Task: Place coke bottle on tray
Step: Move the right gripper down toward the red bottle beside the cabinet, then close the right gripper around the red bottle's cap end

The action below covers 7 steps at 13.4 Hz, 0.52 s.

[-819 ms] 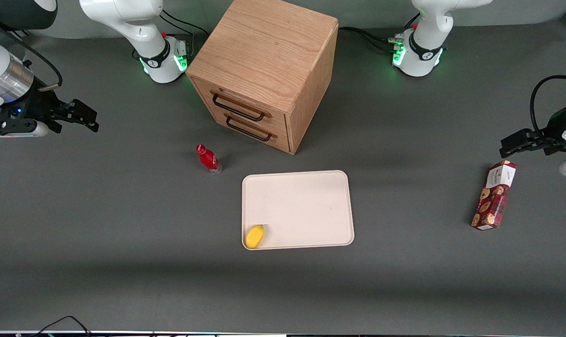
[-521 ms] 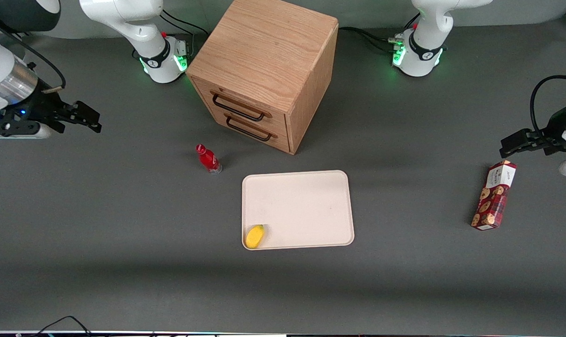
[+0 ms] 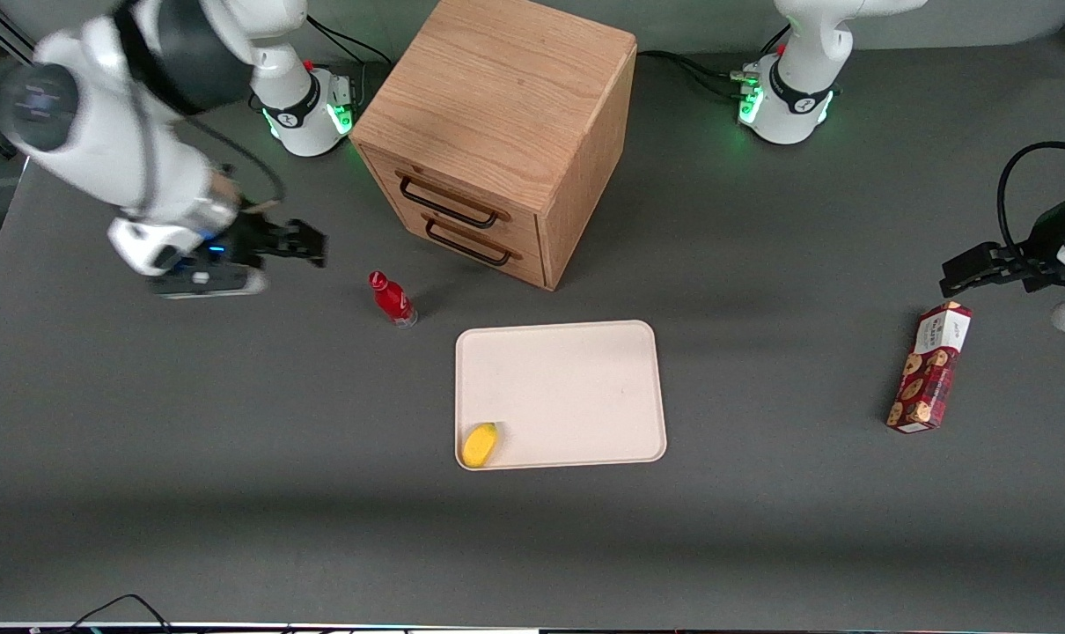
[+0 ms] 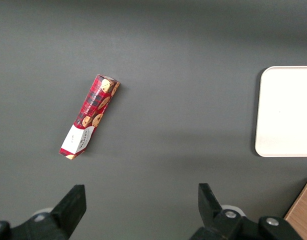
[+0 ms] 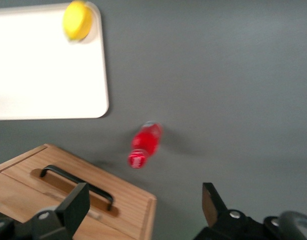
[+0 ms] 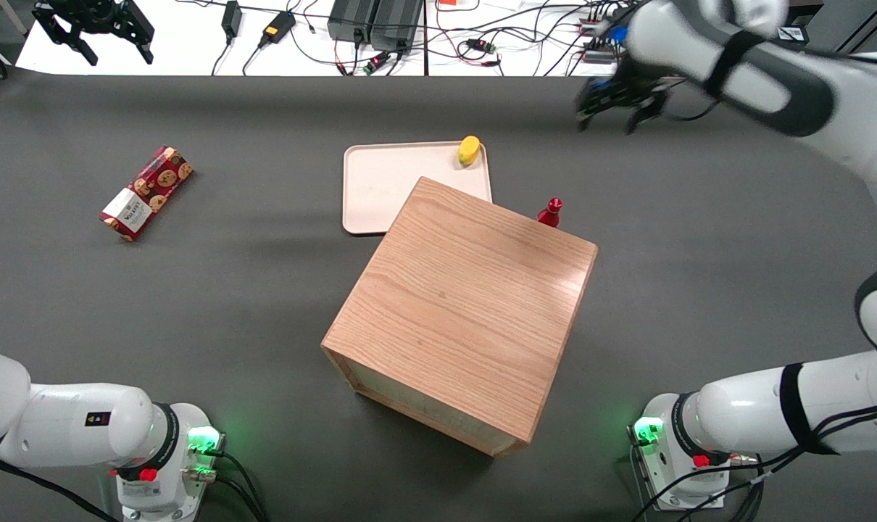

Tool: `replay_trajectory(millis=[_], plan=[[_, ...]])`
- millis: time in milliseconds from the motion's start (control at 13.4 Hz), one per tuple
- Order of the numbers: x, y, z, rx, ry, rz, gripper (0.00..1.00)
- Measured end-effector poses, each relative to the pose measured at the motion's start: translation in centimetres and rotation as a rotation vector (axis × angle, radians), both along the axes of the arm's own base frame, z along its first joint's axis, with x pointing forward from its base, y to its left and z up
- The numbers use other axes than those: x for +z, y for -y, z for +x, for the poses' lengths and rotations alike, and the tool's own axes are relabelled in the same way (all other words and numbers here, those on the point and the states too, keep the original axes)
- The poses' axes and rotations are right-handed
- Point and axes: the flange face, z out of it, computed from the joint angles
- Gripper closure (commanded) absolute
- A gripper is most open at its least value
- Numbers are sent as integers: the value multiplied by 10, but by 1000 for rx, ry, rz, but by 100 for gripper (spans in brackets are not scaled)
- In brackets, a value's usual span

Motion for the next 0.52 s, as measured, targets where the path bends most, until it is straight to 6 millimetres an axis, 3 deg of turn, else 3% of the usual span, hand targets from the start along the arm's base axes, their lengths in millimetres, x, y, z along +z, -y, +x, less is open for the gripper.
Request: replay_trajectory(millis=[74,223,372,521], plan=[[-24,-24,-6,6,2,-21,0],[-73,-47,-13,2,15,-63,0],[-111,-47,-15,-3,-7,-72,0],[-136,-43,-21,-1,-42,-83,0]])
